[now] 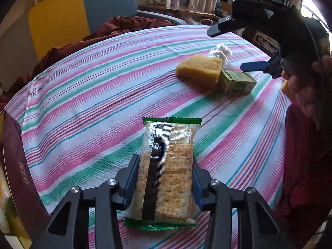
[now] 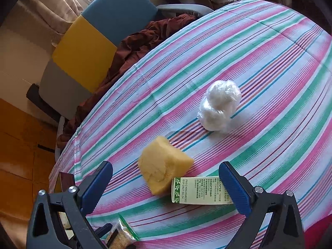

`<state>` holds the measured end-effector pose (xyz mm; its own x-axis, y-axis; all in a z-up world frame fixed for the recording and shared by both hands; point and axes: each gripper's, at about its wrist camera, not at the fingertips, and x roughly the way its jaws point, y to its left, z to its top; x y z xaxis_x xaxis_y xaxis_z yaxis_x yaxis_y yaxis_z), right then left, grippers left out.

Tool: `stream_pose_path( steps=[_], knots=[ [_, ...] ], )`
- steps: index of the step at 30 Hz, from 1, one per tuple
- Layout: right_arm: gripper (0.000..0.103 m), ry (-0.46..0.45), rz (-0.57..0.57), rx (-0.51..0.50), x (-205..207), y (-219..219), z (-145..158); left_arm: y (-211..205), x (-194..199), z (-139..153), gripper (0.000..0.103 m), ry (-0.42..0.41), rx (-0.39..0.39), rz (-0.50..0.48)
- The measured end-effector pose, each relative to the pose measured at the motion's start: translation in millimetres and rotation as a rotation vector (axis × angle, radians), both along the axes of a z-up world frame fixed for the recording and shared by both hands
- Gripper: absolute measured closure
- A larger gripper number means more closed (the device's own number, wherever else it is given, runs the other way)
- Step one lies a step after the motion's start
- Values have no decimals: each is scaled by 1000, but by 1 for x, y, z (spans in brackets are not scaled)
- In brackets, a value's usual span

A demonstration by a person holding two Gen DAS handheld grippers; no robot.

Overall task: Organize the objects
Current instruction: 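Grasp the yellow sponge with the right tool while the left tool holds the cracker packet, then carry the cracker packet into the gold tray and open the left tool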

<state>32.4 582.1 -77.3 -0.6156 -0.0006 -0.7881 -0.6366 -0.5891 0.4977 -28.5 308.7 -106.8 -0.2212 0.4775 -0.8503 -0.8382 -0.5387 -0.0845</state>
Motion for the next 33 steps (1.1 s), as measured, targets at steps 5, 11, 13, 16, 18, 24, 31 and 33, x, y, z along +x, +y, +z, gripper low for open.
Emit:
stream_pose_path(
  steps=[5, 11, 13, 16, 18, 24, 31, 33],
  knots=[
    [0, -44, 41, 67, -9, -8, 2, -4, 4, -3, 58, 38, 29, -2],
    [0, -184, 224, 300, -45, -36, 8, -7, 9, -5, 58, 64, 55, 5],
    [0, -269, 332, 369, -64, -48, -1, -9, 9, -5, 58, 66, 66, 5],
    [0, -381, 415, 486, -82, -59, -20, -10, 9, -7, 58, 62, 84, 10],
    [7, -407, 442, 552, -86, -63, -31, -11, 10, -7, 58, 66, 92, 9],
    [46, -296, 469, 462, -83, -69, -22, -14, 13, -7, 58, 75, 113, 22],
    [44, -301, 709, 377, -97, -142, -29, -22, 23, -4, 58, 73, 101, 37],
    [44, -325, 707, 448, -94, -153, -30, -26, 27, -3, 58, 77, 102, 40]
  ],
)
